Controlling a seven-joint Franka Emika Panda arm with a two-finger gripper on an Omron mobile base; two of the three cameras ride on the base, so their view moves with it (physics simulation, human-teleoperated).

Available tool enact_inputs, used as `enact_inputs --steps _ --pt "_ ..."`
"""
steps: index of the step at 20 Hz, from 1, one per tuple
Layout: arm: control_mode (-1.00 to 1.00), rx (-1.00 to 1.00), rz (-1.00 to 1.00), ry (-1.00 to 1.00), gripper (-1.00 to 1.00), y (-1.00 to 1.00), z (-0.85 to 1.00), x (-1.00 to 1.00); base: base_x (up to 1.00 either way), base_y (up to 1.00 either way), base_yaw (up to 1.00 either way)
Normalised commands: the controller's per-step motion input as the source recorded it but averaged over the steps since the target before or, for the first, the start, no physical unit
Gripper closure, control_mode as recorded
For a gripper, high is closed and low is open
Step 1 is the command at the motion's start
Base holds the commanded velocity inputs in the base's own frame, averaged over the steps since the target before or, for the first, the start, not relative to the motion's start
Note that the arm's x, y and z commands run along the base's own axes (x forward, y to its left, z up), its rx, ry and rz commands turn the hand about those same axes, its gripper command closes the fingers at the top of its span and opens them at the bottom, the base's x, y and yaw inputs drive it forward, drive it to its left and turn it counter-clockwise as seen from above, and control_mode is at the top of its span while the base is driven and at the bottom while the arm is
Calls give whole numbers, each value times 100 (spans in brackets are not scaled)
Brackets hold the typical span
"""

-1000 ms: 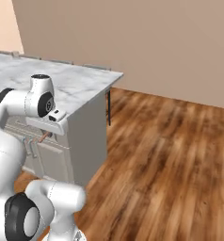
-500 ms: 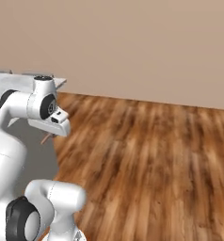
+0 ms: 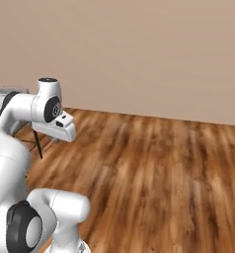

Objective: Take a straw from the drawer in front and place it inside the glass cup on the dining counter.

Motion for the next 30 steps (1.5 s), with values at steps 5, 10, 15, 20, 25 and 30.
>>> enact_inputs --steps 5,10,15,20,25,30 --pt "100 0 0 0 100 0 0 0 100 -32 0" --pt "100 0 0 0 100 0 0 0 100 -20 0" --pt "100 0 0 0 100 0 0 0 100 -12 0" --pt "100 0 0 0 100 0 0 0 100 -21 2" --pt "100 0 0 0 100 0 0 0 100 -29 13" --pt "100 0 0 0 100 0 0 0 100 -34 48"
